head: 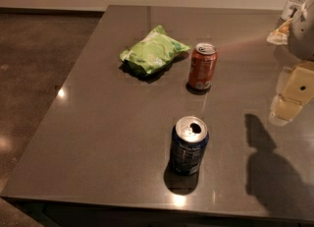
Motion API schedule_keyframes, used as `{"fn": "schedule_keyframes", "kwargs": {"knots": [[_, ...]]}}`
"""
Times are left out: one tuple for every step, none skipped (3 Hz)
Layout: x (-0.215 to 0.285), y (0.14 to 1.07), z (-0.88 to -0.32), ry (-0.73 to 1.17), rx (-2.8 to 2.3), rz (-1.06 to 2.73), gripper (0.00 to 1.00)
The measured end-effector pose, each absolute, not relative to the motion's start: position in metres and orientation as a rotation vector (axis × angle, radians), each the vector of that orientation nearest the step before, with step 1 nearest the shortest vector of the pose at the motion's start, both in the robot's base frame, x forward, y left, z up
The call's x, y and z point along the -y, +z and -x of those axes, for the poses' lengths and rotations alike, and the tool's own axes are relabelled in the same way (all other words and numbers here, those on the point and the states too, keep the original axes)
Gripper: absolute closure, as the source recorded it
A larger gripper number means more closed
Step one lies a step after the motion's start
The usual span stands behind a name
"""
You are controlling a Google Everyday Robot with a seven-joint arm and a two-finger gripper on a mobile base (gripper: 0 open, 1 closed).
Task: Move coke can near pepsi can
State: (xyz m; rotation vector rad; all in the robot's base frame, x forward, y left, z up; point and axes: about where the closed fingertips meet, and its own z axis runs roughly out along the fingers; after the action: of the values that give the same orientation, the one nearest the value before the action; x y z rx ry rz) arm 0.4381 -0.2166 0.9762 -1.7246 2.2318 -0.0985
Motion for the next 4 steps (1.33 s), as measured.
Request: {"fn": "schedule_keyframes", "kwargs": {"knots": [[0.217, 0.976, -0.438, -0.099, -2.232, 1.724, 0.0], [0.215, 0.978, -0.44, -0.091, -2.232, 1.728, 0.0], [0.211, 0.978, -0.456, -0.082, -2.25, 1.694, 0.0], [0.209, 0.971, -0.494, -0.064, -2.305, 1.574, 0.0]]}}
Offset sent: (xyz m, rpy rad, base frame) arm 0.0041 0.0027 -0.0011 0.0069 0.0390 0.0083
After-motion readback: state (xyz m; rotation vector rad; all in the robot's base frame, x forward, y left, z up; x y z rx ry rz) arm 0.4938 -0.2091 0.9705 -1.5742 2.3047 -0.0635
